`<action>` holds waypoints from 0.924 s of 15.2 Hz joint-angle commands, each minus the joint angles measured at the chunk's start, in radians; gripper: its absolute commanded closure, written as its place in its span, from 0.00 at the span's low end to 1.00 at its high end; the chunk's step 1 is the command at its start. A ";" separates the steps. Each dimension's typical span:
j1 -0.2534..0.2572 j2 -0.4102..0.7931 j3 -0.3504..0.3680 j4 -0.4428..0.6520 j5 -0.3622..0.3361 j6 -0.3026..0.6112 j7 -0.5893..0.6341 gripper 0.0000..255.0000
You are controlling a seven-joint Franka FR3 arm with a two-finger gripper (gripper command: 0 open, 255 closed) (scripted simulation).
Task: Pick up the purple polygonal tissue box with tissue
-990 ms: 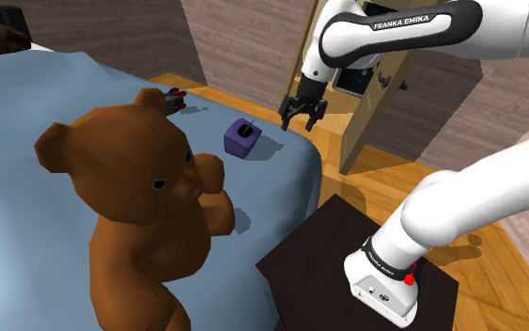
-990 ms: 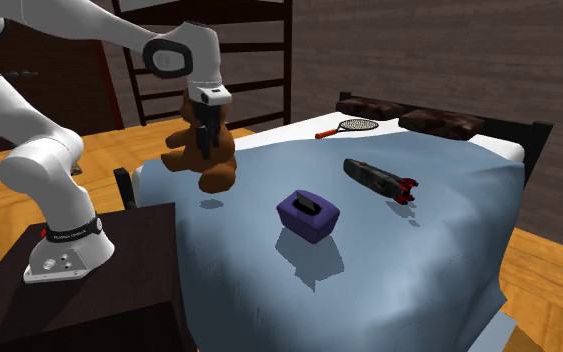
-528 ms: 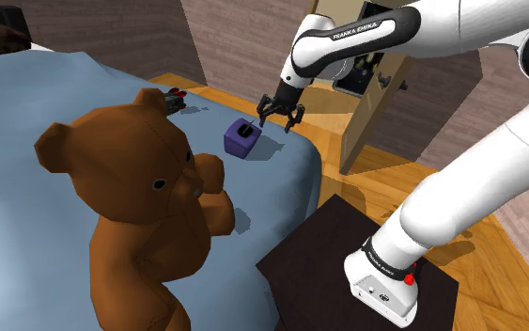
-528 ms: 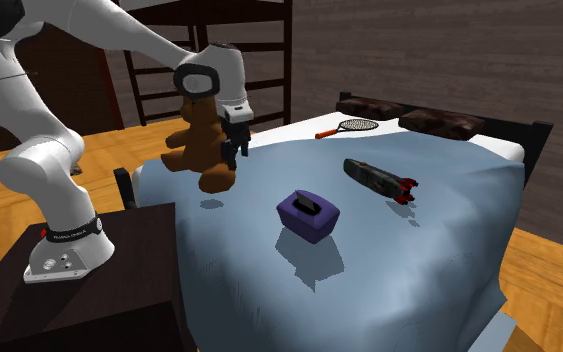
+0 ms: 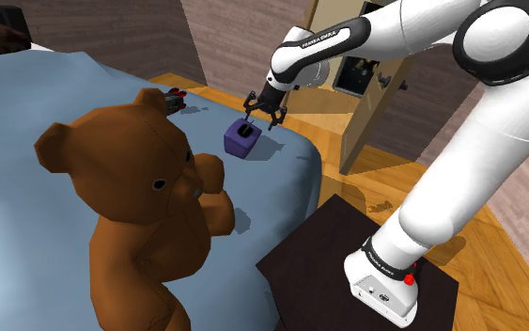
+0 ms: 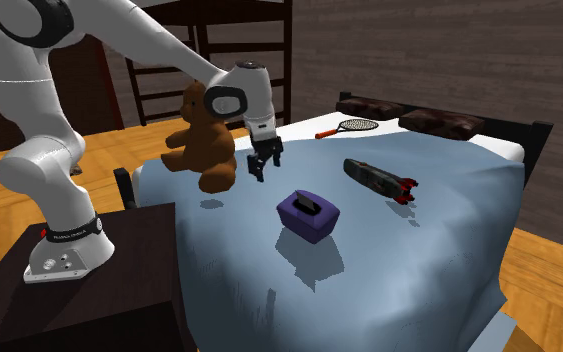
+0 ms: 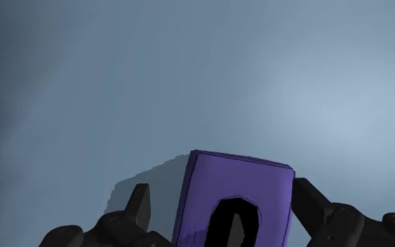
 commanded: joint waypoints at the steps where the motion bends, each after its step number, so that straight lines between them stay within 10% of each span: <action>1: 0.000 0.077 -0.004 0.062 0.012 0.041 0.055 0.00; 14: -0.019 0.311 -0.020 0.201 0.076 0.199 0.145 0.00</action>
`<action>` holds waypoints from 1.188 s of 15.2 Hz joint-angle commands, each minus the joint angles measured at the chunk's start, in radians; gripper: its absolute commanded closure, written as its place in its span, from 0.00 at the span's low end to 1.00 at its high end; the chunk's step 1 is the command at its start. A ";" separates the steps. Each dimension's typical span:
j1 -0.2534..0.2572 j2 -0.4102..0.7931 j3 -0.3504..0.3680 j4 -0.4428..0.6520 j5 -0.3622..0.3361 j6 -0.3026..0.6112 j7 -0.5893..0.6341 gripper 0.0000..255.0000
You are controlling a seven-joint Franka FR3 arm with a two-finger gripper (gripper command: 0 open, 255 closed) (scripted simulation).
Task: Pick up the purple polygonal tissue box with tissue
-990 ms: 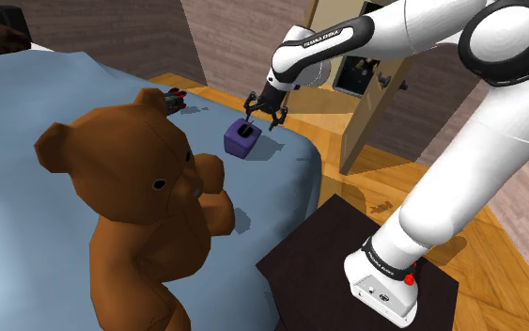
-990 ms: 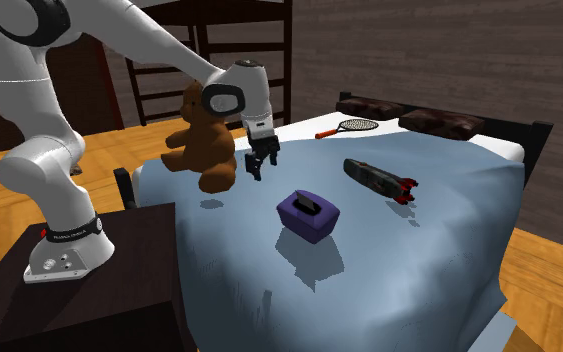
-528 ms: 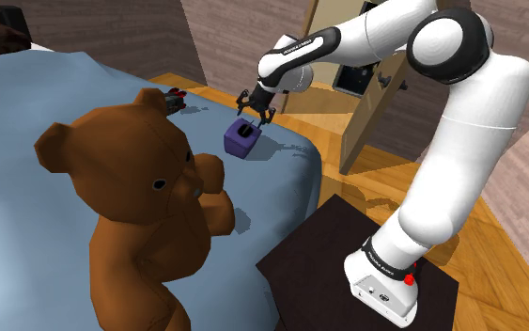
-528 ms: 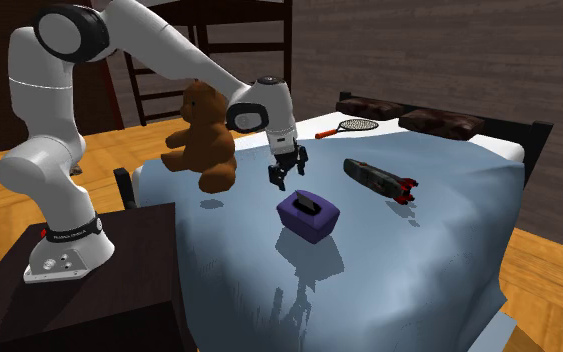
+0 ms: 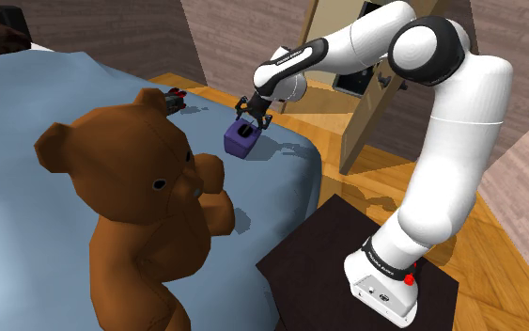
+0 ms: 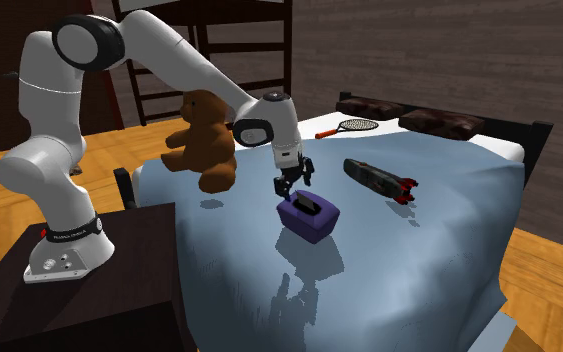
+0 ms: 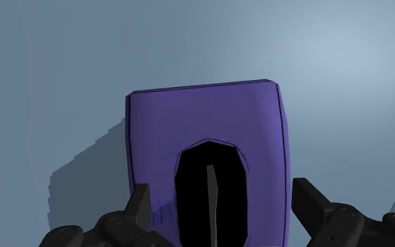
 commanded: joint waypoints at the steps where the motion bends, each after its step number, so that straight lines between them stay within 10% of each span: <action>1: -0.001 0.013 0.003 -0.007 0.006 0.020 -0.006 0.00; 2: -0.001 0.012 0.003 -0.007 0.006 0.020 -0.006 0.00; 3: -0.001 0.012 0.003 -0.007 0.005 0.019 -0.005 1.00; 18: 0.004 -0.039 -0.007 0.006 -0.013 -0.044 0.016 1.00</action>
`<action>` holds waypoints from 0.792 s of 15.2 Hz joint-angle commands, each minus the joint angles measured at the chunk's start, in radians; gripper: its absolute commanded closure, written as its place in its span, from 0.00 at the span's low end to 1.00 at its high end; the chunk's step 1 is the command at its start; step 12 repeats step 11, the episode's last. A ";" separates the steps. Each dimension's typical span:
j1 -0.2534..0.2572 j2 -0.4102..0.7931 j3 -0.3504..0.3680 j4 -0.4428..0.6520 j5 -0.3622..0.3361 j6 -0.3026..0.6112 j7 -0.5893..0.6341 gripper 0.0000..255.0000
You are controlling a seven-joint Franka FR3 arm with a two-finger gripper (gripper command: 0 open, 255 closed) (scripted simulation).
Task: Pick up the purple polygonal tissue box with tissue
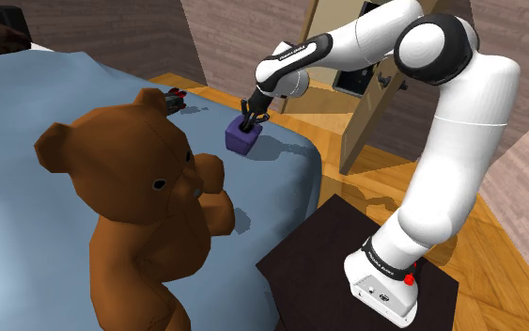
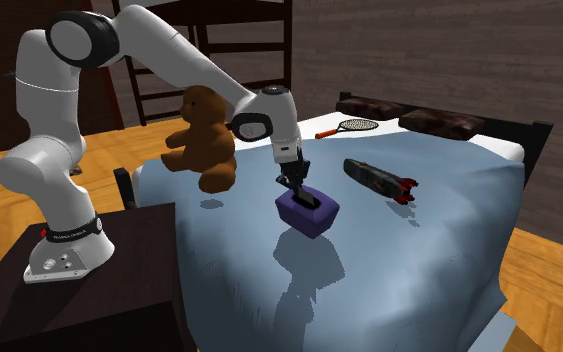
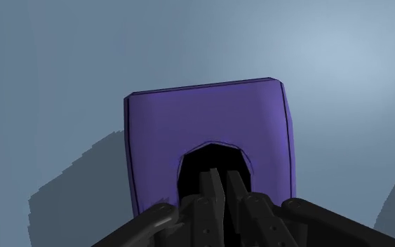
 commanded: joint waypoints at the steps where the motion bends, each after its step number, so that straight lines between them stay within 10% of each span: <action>1: 0.002 -0.014 -0.003 0.012 -0.007 -0.022 0.009 1.00; 12: 0.006 -0.074 -0.013 0.044 -0.030 -0.112 0.036 1.00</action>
